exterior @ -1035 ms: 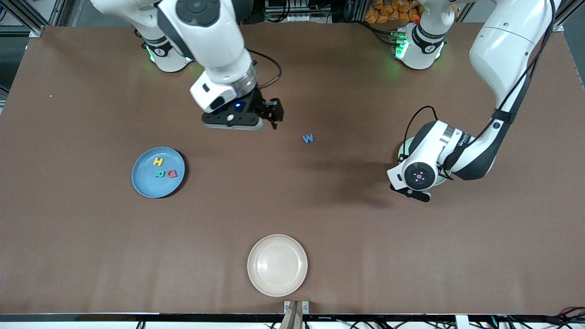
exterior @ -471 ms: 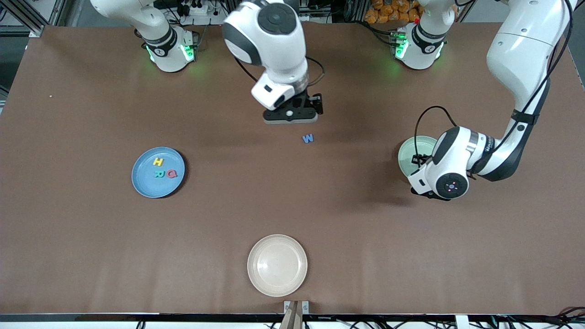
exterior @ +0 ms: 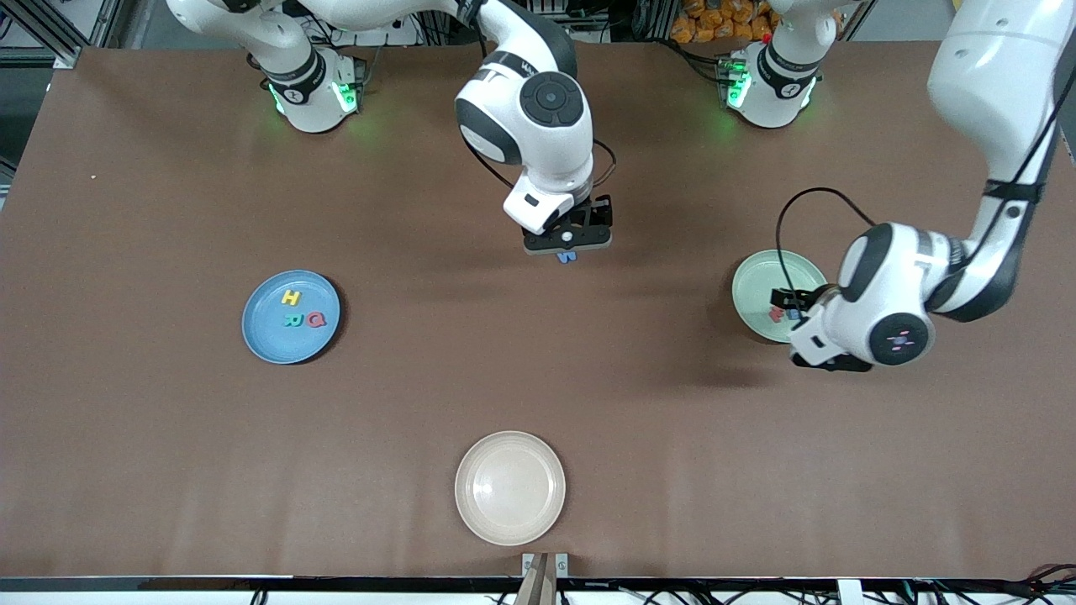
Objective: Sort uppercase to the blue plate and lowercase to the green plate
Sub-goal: 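Release the E on the green plate while the right gripper lowers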
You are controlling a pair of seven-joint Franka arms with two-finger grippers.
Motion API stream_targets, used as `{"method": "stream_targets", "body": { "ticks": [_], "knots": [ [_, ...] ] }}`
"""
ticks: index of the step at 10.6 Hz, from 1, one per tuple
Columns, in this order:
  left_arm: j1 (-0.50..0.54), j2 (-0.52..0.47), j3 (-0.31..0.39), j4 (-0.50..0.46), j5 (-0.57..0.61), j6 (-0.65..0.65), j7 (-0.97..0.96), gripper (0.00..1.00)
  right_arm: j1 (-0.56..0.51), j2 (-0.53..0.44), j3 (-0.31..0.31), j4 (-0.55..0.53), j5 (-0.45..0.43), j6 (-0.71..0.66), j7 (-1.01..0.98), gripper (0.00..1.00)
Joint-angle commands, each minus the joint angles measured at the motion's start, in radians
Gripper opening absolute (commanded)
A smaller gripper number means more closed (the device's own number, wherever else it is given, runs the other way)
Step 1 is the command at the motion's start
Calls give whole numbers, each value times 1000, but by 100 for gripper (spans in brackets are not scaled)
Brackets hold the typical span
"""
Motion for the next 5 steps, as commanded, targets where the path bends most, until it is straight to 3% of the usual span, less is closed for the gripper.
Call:
{"method": "stream_targets", "body": {
  "ticks": [1,5],
  "knots": [
    [56,-135,11,-4,-85,2,7,100,18,33,1,8,-13,-5,-31,89],
    [12,-296,119,72,-144,-24,0,100,18,59,-2,-143,-18,154,-16,85]
  ]
}}
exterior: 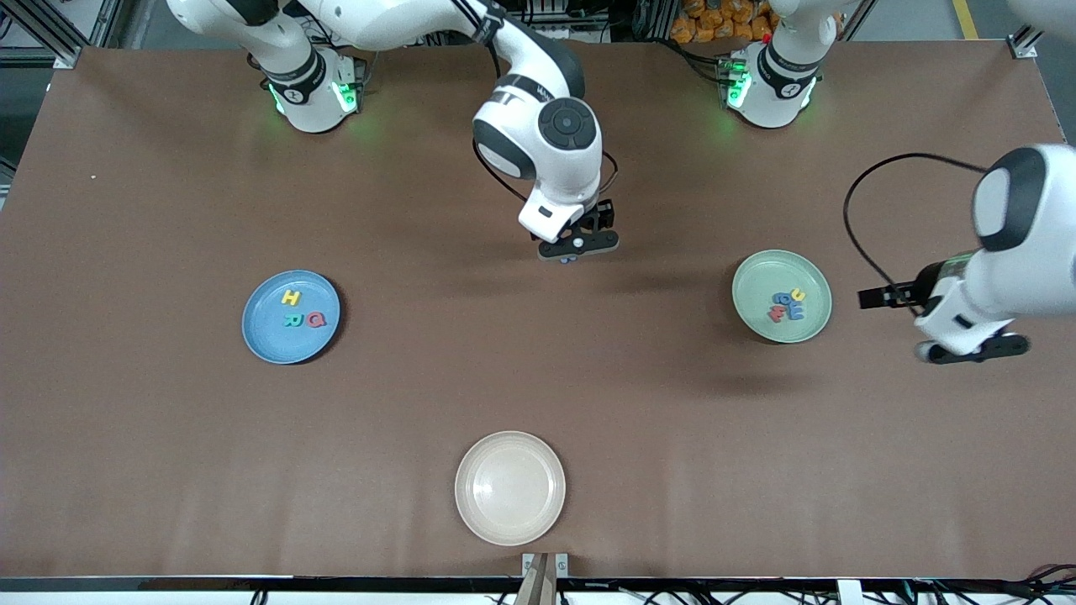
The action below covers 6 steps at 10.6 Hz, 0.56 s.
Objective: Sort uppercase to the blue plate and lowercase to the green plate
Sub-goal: 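Release the E on the green plate while the right gripper lowers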
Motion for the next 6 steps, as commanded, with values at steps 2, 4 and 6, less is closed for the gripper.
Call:
{"method": "stream_targets", "body": {
  "ticks": [2,4,6],
  "knots": [
    [-129,-77,127,133,-40,-100,-5,100,0,9,-2,-110,-20,110,5,84],
    [-151,-83,150,190,-40,-172,1,100,5,43,-4,-121,-35,145,5,84],
    [-192,-94,180,220,-33,-217,4,100,15,77,-4,-121,-84,182,16,82]
  ]
}}
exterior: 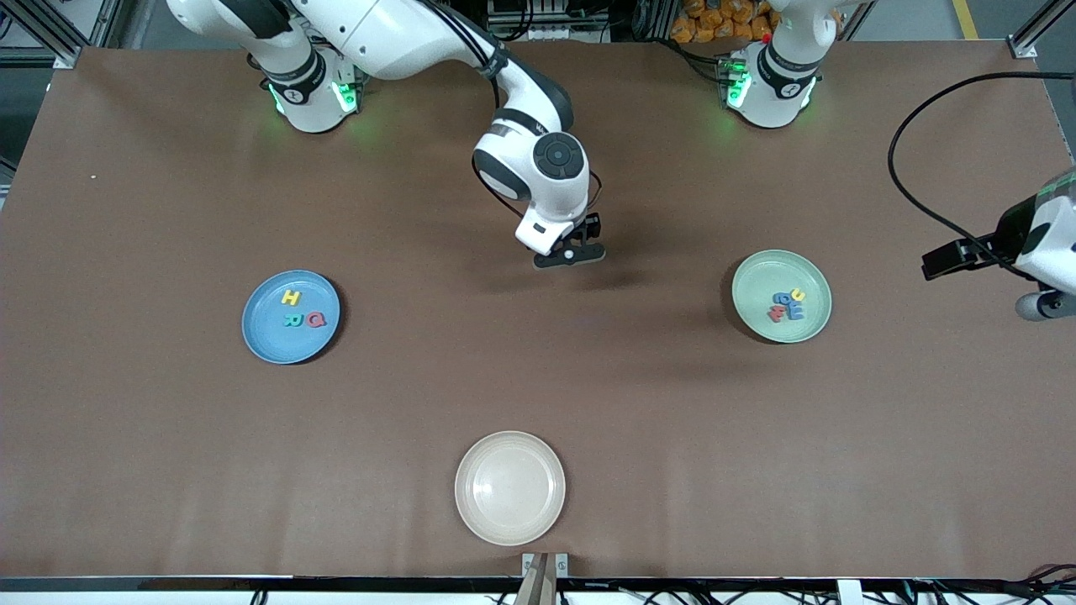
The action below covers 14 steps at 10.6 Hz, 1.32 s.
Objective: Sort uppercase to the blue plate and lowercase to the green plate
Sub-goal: 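Grasp the blue M with the right gripper while the left gripper withdraws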
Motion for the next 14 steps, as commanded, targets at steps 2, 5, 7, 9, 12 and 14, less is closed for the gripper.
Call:
{"method": "stream_targets", "body": {
  "ticks": [2,5,7,9,12,14],
  "knots": [
    [-106,-9,100,29,-23,-39,66,100,25,56,-2,2,-71,66,38,81],
    [-152,-27,155,25,-72,-65,160,100,25,74,-2,6,-96,79,51,76],
    [-151,-55,157,9,-67,-73,164,100,25,84,-2,8,-98,82,51,66],
    [-142,-67,154,-18,-67,-60,164,100,25,84,-2,8,-99,83,51,50],
    [-148,-143,148,-133,-67,3,160,100,25,78,-2,9,-99,83,77,13],
    [-146,-157,136,-155,-69,11,146,100,6,42,-2,9,-92,68,77,0]
  ]
}}
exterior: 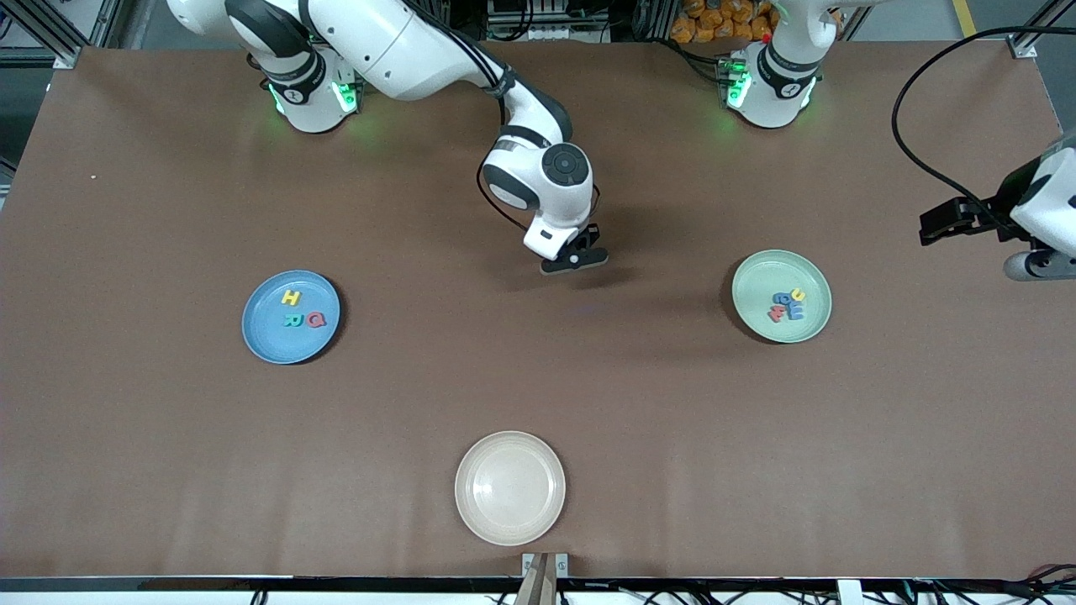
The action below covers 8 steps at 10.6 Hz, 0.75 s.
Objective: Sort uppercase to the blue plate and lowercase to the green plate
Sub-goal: 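Grasp the blue M with the right gripper while the left gripper withdraws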
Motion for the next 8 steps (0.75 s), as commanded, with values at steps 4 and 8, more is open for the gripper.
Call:
{"method": "stream_targets", "body": {
  "ticks": [4,8],
  "knots": [
    [-2,-53,0,-64,-23,26,4,100,-189,-241,14,-4,19,-233,-2,0],
    [-3,-59,-1,-76,-23,26,2,100,-453,-485,-30,-135,128,-409,-345,0]
  ]
}}
